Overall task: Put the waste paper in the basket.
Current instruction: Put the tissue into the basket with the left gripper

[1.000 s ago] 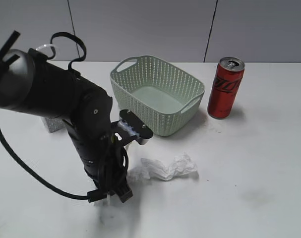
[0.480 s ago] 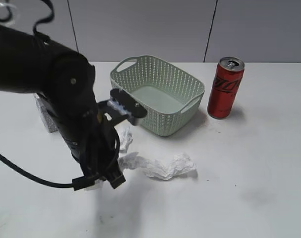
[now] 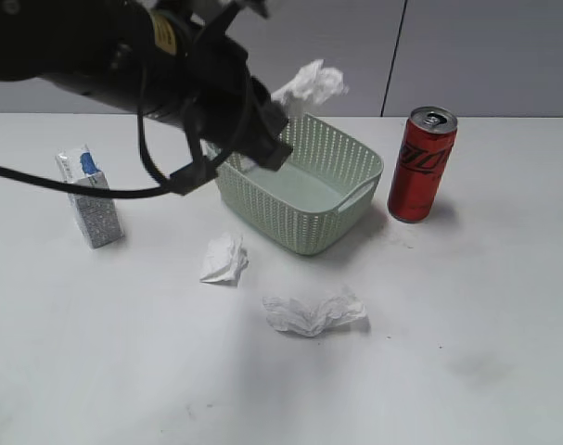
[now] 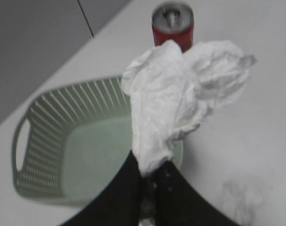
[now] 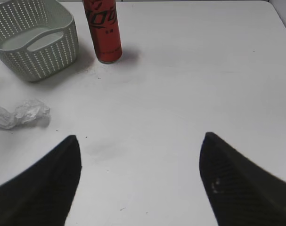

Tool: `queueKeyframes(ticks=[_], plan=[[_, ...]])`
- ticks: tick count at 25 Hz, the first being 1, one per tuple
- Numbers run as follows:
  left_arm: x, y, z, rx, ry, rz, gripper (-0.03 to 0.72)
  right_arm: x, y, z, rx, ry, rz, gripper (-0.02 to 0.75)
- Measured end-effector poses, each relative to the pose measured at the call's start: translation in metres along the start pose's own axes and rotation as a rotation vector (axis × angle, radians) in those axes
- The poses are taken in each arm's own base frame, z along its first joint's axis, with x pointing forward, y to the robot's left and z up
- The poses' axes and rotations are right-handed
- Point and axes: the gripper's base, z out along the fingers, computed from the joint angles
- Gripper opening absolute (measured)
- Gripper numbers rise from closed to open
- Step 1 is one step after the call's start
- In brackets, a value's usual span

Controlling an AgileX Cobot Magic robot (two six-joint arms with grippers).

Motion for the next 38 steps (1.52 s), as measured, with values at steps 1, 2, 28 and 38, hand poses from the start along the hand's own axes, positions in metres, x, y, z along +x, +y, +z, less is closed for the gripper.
queueKeyframes(ticks=[1, 2, 28, 38], plan=[[-0.005, 0.002, 0.001, -0.024, -0.063, 0.003, 0.021, 0.0, 0.0, 0.0, 0.0, 0.0, 0.0, 0.589], [-0.01, 0.005, 0.002, -0.046, -0.119, 0.0, 0.021, 0.0, 0.0, 0.0, 0.0, 0.0, 0.0, 0.589], [0.022, 0.072, 0.135, -0.152, -0.083, -0.333, 0.366, 0.0, 0.0, 0.0, 0.0, 0.0, 0.0, 0.589], [0.029, 0.065, 0.132, -0.076, 0.047, -0.342, 0.675, 0.0, 0.0, 0.0, 0.0, 0.0, 0.0, 0.589]])
